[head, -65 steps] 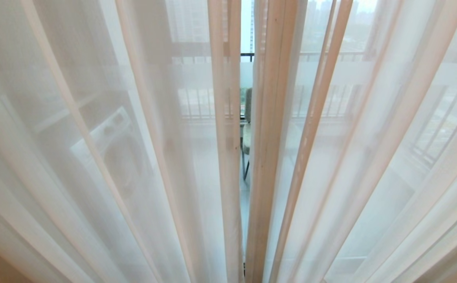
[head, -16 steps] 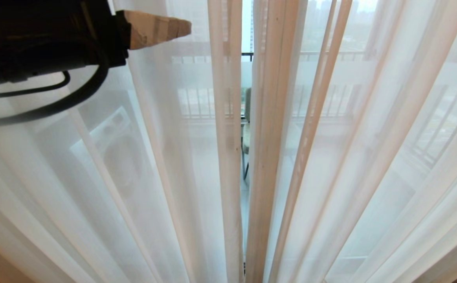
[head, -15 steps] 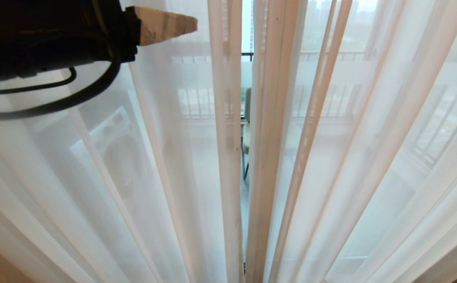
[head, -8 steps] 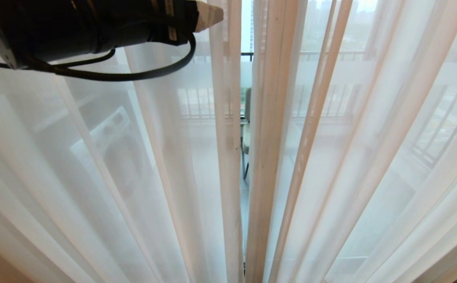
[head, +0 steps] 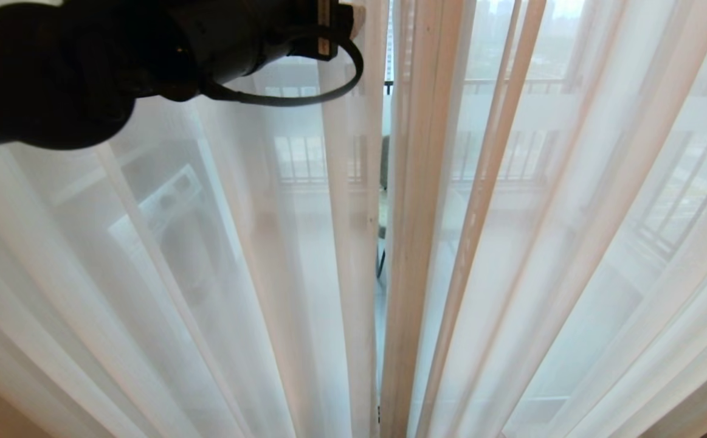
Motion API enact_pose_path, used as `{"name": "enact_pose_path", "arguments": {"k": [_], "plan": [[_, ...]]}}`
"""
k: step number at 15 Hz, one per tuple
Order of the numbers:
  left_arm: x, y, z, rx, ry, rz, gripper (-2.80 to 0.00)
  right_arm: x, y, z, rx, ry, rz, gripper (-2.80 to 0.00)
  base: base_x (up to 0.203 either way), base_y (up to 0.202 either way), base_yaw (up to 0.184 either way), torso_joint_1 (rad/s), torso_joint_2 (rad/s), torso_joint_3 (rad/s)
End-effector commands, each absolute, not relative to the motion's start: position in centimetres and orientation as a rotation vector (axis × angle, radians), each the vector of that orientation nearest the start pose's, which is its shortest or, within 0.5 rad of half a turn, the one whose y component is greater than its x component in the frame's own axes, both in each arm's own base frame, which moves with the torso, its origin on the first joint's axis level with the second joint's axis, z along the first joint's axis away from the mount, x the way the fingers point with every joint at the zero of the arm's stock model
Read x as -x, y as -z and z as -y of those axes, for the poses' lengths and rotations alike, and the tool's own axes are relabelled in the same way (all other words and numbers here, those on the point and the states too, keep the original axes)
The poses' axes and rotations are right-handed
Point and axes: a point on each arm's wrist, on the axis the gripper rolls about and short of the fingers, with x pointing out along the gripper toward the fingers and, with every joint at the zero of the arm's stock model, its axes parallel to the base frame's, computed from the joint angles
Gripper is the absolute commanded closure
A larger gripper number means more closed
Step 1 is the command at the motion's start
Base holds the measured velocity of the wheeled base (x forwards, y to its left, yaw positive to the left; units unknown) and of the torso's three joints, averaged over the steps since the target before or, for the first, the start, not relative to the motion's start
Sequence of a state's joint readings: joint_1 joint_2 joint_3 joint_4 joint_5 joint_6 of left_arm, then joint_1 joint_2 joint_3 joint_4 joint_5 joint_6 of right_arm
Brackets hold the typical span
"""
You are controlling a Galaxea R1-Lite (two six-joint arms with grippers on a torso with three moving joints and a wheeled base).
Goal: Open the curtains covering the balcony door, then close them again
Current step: Pull the inner curtains open on both sides
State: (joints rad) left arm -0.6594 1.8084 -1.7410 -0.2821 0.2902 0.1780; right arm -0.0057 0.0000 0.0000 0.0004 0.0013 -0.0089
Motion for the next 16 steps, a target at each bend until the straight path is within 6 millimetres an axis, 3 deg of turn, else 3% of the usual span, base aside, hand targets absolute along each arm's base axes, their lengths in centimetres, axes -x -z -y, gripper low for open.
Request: {"name": "enact_pose_path", "arguments": {"k": [1, 5, 6, 10, 16], "plan": [[-30.0, -36.8, 22.3, -0.069, 0.297, 0.257, -2.8, 2.3, -7.6, 0.0, 0.009, 0.005, -0.002, 0.0, 0.0, 0.0, 0.0, 0.0, 0.0, 0.0], [-30.4, -36.7, 22.5, -0.066, 0.287, 0.262, -2.8, 2.3, -7.6, 0.0, 0.009, 0.003, -0.002, 0.0, 0.0, 0.0, 0.0, 0.0, 0.0, 0.0], [-30.4, -36.7, 22.5, -0.067, 0.287, 0.262, 0.0, 2.3, -7.6, 0.0, 0.009, 0.004, -0.002, 0.0, 0.0, 0.0, 0.0, 0.0, 0.0, 0.0], [-30.5, -37.5, 21.9, -0.078, 0.265, 0.288, 0.0, 2.3, -7.6, 0.0, 0.009, 0.005, -0.002, 0.0, 0.0, 0.0, 0.0, 0.0, 0.0, 0.0], [-30.0, -39.8, 17.8, -0.08, 0.17, 0.337, 0.0, 2.3, -7.6, 0.0, 0.009, 0.004, -0.002, 0.0, 0.0, 0.0, 0.0, 0.0, 0.0, 0.0]]}}
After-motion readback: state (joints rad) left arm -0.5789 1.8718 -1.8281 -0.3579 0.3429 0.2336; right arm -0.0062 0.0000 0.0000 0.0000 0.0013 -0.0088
